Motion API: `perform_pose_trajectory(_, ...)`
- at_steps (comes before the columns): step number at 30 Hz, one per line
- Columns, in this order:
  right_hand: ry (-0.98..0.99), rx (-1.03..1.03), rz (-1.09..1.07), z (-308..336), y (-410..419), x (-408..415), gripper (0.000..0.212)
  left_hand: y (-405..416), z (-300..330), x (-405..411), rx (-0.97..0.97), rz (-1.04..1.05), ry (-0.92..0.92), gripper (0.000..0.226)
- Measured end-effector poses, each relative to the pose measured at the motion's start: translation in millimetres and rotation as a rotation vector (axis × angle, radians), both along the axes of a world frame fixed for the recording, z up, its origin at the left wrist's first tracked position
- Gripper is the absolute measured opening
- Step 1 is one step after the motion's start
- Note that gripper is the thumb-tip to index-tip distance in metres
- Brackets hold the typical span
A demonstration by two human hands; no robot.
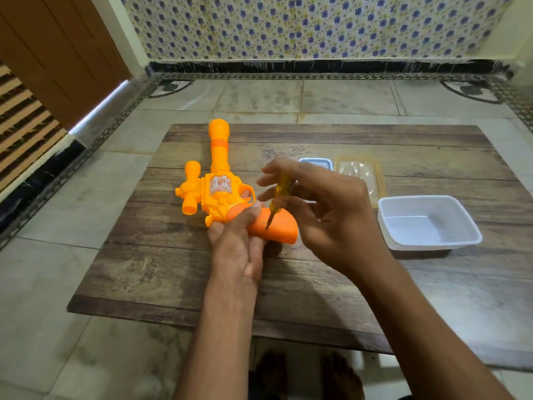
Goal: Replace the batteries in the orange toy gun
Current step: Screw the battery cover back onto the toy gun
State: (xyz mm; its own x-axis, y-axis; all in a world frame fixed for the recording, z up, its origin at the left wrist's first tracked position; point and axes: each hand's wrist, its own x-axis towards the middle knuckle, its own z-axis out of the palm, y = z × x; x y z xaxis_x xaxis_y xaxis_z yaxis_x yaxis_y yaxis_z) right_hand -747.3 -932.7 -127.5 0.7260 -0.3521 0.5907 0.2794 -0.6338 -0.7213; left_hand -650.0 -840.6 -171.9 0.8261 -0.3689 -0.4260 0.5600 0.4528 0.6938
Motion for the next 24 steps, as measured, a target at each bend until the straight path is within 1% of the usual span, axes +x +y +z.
perform_pose_trajectory(4, -0.029, -0.068, -0.09, 0.0, -0.8, 3.0, 0.035, -0.8, -3.5, -1.5, -0.017, 0.003, -0.008, 0.058)
perform_pose_trajectory(9, -0.047, -0.218, -0.211, 0.8, 5.1, 6.8, 0.031, -2.4, -5.2, -2.5, -0.034, -0.009, 0.001, 0.057)
perform_pose_trajectory(13, -0.044, -0.156, -0.306, -4.5, 1.8, 8.0, 0.028, -2.1, -7.0, 3.0, -0.031, -0.001, 0.043, 0.057)
perform_pose_trajectory(15, -0.039, -0.154, -0.315, -4.6, 1.6, 7.6, 0.028, -1.5, -6.3, 3.9, -0.024, 0.001, 0.05, 0.057)
perform_pose_trajectory(18, -0.04, -0.202, -0.323, -3.4, 6.7, 8.5, 0.028, -0.7, -5.3, 3.9, -0.011, -0.004, 0.032, 0.056)
perform_pose_trajectory(24, -0.016, -0.196, -0.31, -7.6, 5.6, 8.7, 0.029, 1.0, -5.6, 7.6, 0.022, -0.021, 0.02, 0.056)
